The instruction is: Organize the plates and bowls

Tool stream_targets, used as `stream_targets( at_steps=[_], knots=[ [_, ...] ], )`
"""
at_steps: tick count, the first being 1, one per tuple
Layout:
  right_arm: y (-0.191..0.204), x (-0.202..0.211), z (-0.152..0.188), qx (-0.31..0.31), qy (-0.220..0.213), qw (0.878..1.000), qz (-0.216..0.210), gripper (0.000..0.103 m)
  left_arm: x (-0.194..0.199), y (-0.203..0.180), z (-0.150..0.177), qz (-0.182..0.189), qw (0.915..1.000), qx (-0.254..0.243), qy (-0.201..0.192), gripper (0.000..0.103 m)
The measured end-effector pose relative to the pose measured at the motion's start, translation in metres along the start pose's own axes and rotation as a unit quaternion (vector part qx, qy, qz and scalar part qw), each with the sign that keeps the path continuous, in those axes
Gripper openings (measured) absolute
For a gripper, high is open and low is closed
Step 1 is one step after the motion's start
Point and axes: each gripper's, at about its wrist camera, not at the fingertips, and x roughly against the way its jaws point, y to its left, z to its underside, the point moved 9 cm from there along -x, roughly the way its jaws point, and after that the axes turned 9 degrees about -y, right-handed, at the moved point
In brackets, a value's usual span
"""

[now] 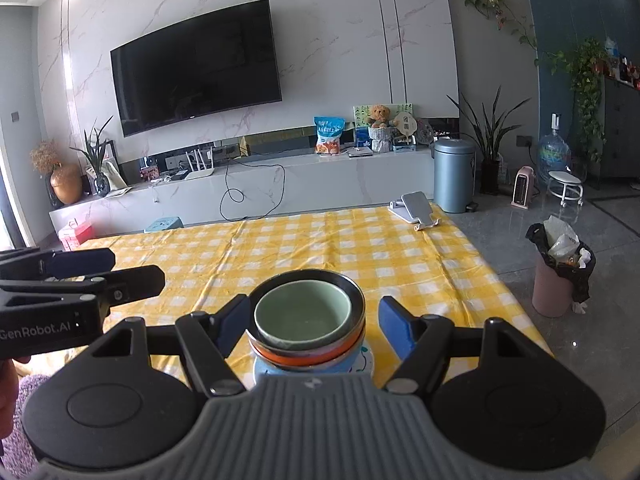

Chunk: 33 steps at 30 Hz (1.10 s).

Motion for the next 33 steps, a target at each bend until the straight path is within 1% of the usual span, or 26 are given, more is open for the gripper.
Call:
stream_targets(
  at_steps=[3,4,7,11,14,17,19,22,25,33],
  knots=[
    [0.002,0.003,0.017,0.011,0.000,1.000,0.006,0.070,0.000,-0.001,0.018,-0.008,0.9999,-0.002,0.015,0.084],
    [0.002,0.004,0.023,0.017,0.000,1.000,0.009,0.070,0.000,-0.001,0.024,-0.014,0.9997,-0.005,0.021,0.088],
    [0.001,0.003,0.038,0.035,-0.002,0.999,0.025,0.070,-0.003,-0.003,0.042,-0.022,0.9991,-0.014,0.033,0.088],
    [-0.005,0.000,0.056,0.039,-0.003,0.999,0.038,0.070,-0.006,-0.001,0.062,-0.039,0.9977,-0.016,0.054,0.088],
    [-0.007,-0.003,0.068,0.048,-0.009,0.998,0.043,0.070,-0.008,-0.001,0.073,-0.048,0.9968,-0.018,0.062,0.089],
    [-0.004,-0.005,0.078,0.059,-0.014,0.997,0.040,0.070,-0.008,-0.001,0.082,-0.050,0.9959,-0.017,0.073,0.089],
    [-0.006,-0.007,0.082,0.052,-0.011,0.998,0.036,0.071,-0.009,-0.002,0.088,-0.053,0.9952,-0.021,0.079,0.089],
    [-0.008,-0.009,0.084,0.042,-0.012,0.998,0.037,0.076,-0.011,-0.005,0.095,-0.054,0.9938,-0.028,0.093,0.089],
    [-0.009,-0.011,0.087,0.036,-0.006,0.999,0.036,0.076,-0.011,-0.007,0.097,-0.054,0.9932,-0.033,0.097,0.089],
    [-0.009,-0.008,0.087,0.031,-0.011,0.999,0.031,0.076,-0.009,-0.009,0.096,-0.055,0.9926,-0.043,0.099,0.089]
  ],
)
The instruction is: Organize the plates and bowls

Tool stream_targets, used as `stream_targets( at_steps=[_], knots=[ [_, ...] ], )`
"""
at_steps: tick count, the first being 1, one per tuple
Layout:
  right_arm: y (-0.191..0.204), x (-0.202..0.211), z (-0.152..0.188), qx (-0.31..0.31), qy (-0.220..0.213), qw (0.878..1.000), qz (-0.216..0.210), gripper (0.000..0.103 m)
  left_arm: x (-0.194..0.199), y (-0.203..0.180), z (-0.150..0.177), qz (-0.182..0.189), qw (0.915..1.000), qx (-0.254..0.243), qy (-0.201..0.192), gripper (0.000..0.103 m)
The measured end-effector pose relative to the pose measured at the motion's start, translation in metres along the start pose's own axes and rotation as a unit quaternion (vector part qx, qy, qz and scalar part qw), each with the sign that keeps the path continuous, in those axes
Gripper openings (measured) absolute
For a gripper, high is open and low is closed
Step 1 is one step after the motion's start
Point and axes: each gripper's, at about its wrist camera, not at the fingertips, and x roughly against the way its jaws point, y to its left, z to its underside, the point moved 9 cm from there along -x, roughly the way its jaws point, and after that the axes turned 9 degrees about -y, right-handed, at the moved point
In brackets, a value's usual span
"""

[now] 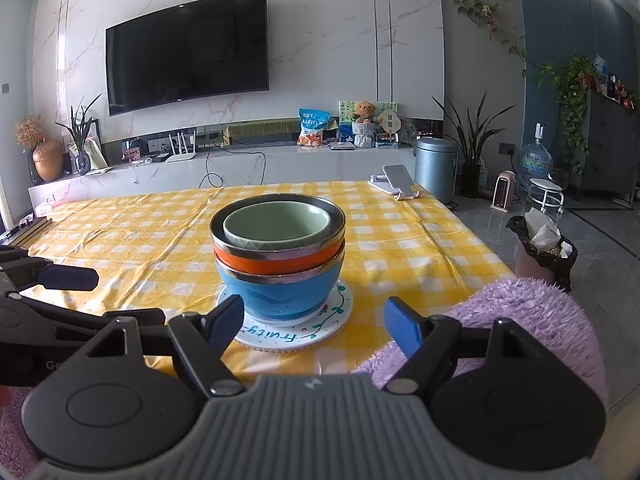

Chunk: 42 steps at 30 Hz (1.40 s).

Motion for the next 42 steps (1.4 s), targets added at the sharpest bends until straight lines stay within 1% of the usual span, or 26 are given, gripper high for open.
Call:
stream_targets(
  at_steps=[42],
  knots=[
    [0.0006,0.0014,-0.0008,0.002,0.000,1.000,0.000,0.077,-0.0014,0.0030,0.0005,0.001,1.0000,0.005,0.005,0.089]
  ],
)
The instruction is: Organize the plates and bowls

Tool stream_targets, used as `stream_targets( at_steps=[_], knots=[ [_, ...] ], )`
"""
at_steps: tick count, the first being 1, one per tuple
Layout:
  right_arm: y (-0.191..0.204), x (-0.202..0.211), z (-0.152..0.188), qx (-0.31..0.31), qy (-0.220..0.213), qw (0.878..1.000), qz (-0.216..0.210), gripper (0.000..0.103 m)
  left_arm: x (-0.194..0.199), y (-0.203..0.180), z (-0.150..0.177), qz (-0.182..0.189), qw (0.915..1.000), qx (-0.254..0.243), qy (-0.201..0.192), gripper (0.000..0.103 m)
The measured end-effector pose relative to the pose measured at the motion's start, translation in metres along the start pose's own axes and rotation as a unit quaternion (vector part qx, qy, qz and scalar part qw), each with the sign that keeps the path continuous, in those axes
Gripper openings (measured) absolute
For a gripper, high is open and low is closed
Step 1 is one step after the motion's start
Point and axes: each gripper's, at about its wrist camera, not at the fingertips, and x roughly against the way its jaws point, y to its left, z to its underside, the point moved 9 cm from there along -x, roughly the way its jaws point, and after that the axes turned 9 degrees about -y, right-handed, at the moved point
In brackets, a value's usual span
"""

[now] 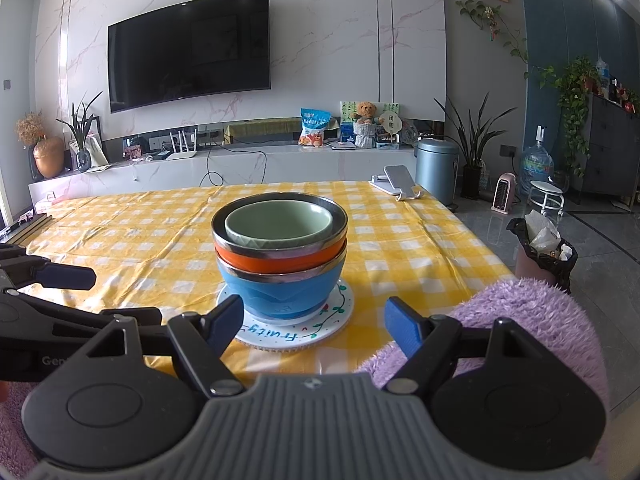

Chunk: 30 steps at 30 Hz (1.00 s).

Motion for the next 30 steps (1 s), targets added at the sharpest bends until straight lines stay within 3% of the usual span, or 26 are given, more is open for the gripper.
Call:
stream_targets(
  at_steps=[30],
  knots=[
    [0.0004,0.0008,-0.0012,0.001,0.001,1.000,0.000,0.077,0.0002,0.0018,0.0025,-0.002,1.0000,0.002,0.002,0.089]
  ],
)
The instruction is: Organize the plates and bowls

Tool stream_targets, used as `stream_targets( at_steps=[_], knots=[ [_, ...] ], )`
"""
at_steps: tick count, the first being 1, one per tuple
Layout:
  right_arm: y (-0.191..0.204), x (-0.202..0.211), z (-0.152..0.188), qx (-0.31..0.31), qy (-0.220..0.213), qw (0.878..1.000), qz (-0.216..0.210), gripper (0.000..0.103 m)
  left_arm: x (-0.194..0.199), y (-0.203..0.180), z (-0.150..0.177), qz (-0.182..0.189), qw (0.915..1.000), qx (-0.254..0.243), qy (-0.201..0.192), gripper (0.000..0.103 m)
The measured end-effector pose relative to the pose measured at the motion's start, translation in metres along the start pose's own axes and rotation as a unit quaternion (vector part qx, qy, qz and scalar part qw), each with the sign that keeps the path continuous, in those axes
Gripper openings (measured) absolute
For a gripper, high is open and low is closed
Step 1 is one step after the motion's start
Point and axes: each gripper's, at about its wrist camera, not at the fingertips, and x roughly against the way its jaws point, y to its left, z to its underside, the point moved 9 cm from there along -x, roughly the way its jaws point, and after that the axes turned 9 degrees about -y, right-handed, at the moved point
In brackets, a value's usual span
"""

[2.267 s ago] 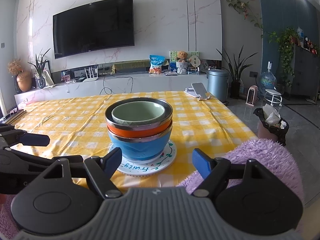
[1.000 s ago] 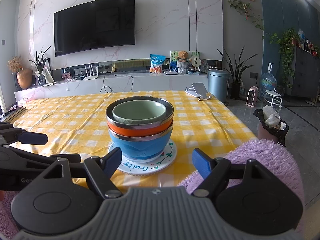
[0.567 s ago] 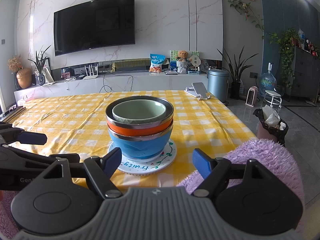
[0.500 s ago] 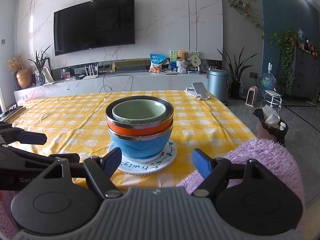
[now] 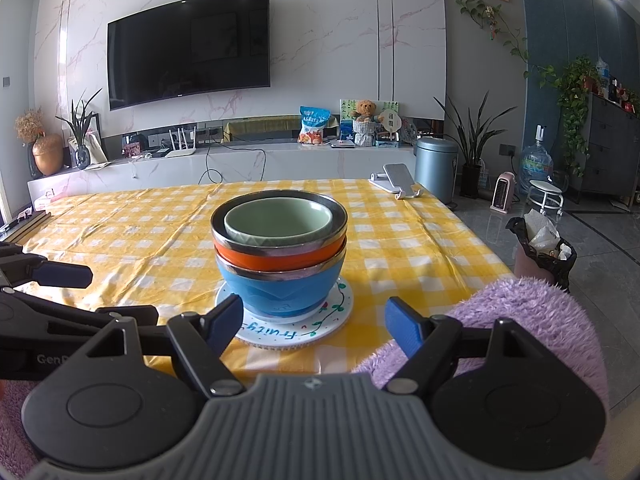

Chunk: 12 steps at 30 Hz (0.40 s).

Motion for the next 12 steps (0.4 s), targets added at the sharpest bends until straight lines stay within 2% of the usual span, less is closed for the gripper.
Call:
stream_targets(
  at_steps=[12],
  knots=[
    [-0.0006,0.0004,0.0001,0.000,0.001,1.000,0.000,0.077,0.0035,-0.0014,-0.0008,0.004,1.0000,0.004,-0.004,0.089]
  ],
)
